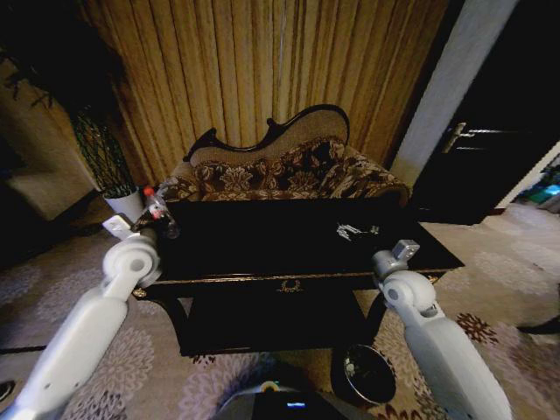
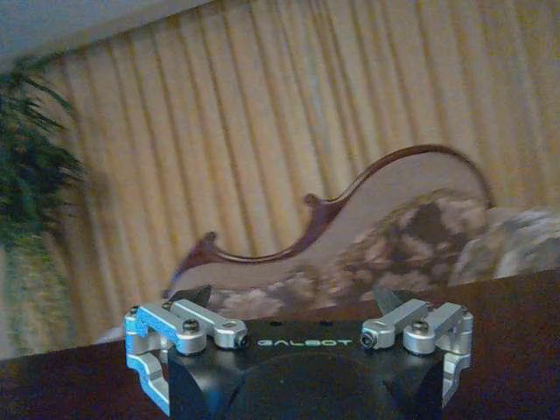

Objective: Move to the front of the table and place the trash on the table into the trash bin.

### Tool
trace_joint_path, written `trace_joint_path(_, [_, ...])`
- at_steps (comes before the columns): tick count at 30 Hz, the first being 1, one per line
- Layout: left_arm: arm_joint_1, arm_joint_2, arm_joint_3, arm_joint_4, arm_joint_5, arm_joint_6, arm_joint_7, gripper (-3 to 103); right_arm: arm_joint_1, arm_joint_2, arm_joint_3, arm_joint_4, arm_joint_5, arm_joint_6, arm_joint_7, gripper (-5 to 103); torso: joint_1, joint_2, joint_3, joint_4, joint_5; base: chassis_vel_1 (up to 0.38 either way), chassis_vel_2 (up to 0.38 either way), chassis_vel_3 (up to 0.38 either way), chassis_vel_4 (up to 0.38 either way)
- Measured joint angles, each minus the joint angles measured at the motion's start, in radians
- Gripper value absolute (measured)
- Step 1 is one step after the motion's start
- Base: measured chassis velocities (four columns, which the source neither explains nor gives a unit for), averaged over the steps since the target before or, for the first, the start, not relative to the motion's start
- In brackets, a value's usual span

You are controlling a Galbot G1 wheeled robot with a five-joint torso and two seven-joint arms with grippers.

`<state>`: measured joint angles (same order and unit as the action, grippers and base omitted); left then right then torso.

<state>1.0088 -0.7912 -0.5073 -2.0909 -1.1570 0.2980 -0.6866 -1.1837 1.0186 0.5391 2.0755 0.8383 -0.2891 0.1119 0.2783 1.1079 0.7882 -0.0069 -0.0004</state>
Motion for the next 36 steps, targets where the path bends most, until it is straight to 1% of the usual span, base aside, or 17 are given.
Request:
trace_joint_path(1, [0.031,0.012,-0.032,-0.018,0.026,-0.006,0.072,28,-0.003,-0.005,-0.004,0.013,0.032,-0.003,-0.009,100,0.000,0.000,0.000,-0.0001,0.0001,0.000,0.000,0.000,0.000])
trace_joint_path(2, [0.031,0.012,-0.032,-0.018,0.026,-0.006,0.072,28,-0.003,-0.005,-0.004,0.013,0.032,-0.003,-0.009,100,0.000,0.000,0.000,-0.0001,0.0001,0.000,0.000,0.000,0.000])
trace_joint_path(4, [0.095,0.038,-0.097,-0.051,0.088,-0.030,0.239,28,-0.011,-0.018,-0.010,0.038,0.097,-0.005,-0.031,100,0.000,0.000,0.000,-0.0002,0.0003,0.000,0.000,0.000,0.000])
trace_joint_path(5, [0.095,0.038,-0.097,-0.051,0.088,-0.030,0.239,28,-0.011,-0.018,-0.010,0.038,0.097,-0.005,-0.031,100,0.000,0.000,0.000,-0.0002,0.0003,0.000,0.000,0.000,0.000])
trace_joint_path(6, [0.123,0.054,-0.132,-0.054,0.150,-0.059,0.360,28,-0.011,-0.031,-0.011,0.056,0.140,-0.006,-0.047,100,0.000,0.000,0.000,-0.0001,0.0003,0.000,0.000,0.000,0.000])
trace_joint_path(8, [0.131,0.076,-0.150,-0.047,0.203,-0.098,0.499,28,-0.008,-0.053,-0.011,0.083,0.206,-0.008,-0.058,100,0.000,0.000,0.000,-0.0002,0.0003,0.000,0.000,0.000,0.000])
trace_joint_path(9, [0.131,0.076,-0.150,-0.047,0.203,-0.098,0.499,28,-0.008,-0.053,-0.011,0.083,0.206,-0.008,-0.058,100,0.000,0.000,0.000,-0.0002,0.0003,0.000,0.000,0.000,0.000])
trace_joint_path(10, [0.121,0.092,-0.150,-0.035,0.218,-0.128,0.595,28,0.000,-0.071,-0.011,0.100,0.256,-0.008,-0.062,100,0.000,0.000,0.000,-0.0003,0.0001,0.000,0.000,0.000,0.000])
trace_joint_path(11, [0.109,0.100,-0.146,-0.023,0.223,-0.147,0.641,28,0.006,-0.082,-0.011,0.108,0.283,-0.008,-0.065,100,0.000,0.000,0.000,-0.0004,0.0002,0.000,0.000,0.000,0.000])
trace_joint_path(12, [0.109,0.100,-0.146,-0.023,0.223,-0.147,0.641,28,0.006,-0.082,-0.011,0.108,0.283,-0.008,-0.065,100,0.000,0.000,0.000,-0.0004,0.0002,0.000,0.000,0.000,0.000])
trace_joint_path(13, [0.076,0.114,-0.127,0.000,0.230,-0.182,0.731,28,0.024,-0.104,-0.014,0.116,0.339,-0.008,-0.069,100,0.000,0.000,0.000,-0.0004,0.0002,0.000,0.000,0.000,0.000])
trace_joint_path(14, [0.052,0.122,-0.110,0.010,0.229,-0.196,0.777,28,0.036,-0.116,-0.018,0.116,0.367,-0.008,-0.072,100,0.000,0.000,0.000,-0.0005,0.0002,0.000,0.000,0.000,0.000])
trace_joint_path(15, [0.052,0.122,-0.110,0.010,0.229,-0.196,0.777,28,0.036,-0.116,-0.018,0.116,0.367,-0.008,-0.072,100,0.000,0.000,0.000,-0.0005,0.0002,0.000,0.000,0.000,0.000])
trace_joint_path(17, [-0.030,0.136,-0.040,0.043,0.216,-0.237,0.906,28,0.078,-0.142,-0.025,0.101,0.435,-0.005,-0.096,100,0.000,0.000,0.000,-0.0004,0.0004,0.000,0.000,0.000,0.000])
trace_joint_path(18, [-0.030,0.136,-0.040,0.043,0.216,-0.237,0.906,28,0.078,-0.142,-0.025,0.101,0.435,-0.005,-0.096,100,0.000,0.000,0.000,-0.0004,0.0004,0.000,0.000,0.000,0.000])
trace_joint_path(23, [-0.126,0.143,0.057,0.090,0.216,-0.262,1.020,28,0.157,-0.166,-0.046,0.069,0.511,-0.003,-0.176,100,0.000,0.000,0.000,-0.0005,0.0003,0.000,0.000,0.000,0.000])
trace_joint_path(36, [-0.322,0.154,0.264,0.174,0.158,-0.286,1.105,28,0.356,-0.144,-0.230,-0.008,0.509,0.018,-0.283,100,0.000,0.000,0.000,-0.0002,0.0004,0.000,0.000,0.000,0.000])
